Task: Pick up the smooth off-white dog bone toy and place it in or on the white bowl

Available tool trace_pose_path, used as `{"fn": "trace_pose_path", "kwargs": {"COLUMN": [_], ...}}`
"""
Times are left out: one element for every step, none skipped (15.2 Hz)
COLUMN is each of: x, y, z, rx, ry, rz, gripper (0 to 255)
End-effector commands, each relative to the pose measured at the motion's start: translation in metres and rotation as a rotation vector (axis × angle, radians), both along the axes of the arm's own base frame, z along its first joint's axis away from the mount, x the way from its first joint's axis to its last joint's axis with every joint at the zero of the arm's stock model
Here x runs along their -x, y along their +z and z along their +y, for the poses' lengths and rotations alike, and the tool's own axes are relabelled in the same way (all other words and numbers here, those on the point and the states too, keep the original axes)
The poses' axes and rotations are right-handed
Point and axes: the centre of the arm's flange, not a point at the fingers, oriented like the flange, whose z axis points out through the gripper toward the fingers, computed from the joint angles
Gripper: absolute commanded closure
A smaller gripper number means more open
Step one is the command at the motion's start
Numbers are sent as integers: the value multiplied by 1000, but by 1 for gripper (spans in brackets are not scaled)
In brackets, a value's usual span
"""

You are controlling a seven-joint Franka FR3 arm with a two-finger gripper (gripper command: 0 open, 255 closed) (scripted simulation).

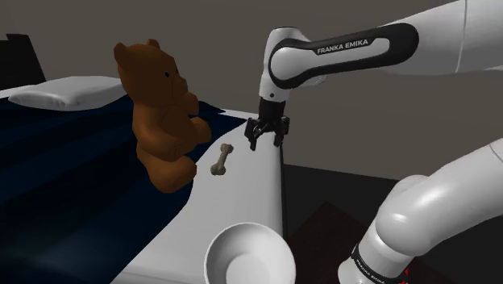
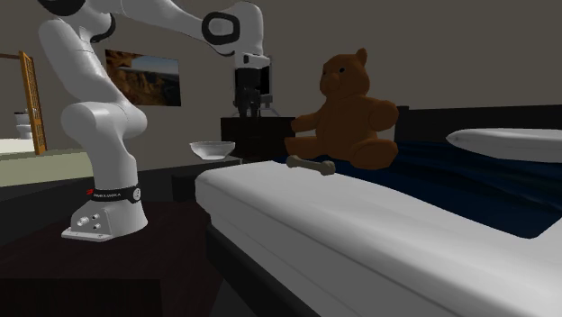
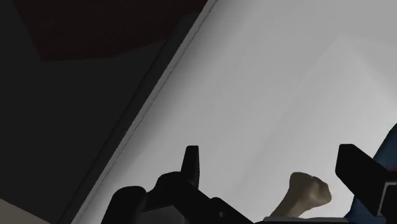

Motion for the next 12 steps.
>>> {"fn": "trace_pose_path", "kwargs": {"x": [-23, -34, -45, -56, -68, -79, -90, -102, -113, -124, -136, -147], "y": [-8, -15, -21, -27, -33, -40, -46, -52, -59, -65, -71, -77], "z": [6, 9, 12, 14, 16, 17, 19, 19, 20, 19, 19, 18], "rx": [3, 4, 6, 8, 10, 12, 13, 15, 17, 19, 21, 22], "ry": [-71, -104, -138, -171, -205, -238, -271, -305, -338, -371, -405, -438], "rz": [-1, 0, 0, 1, 2, 3, 3, 4, 5, 5, 6, 7], "gripper": [0, 0, 0, 0, 0, 0, 0, 0, 0, 0, 0, 0]}}
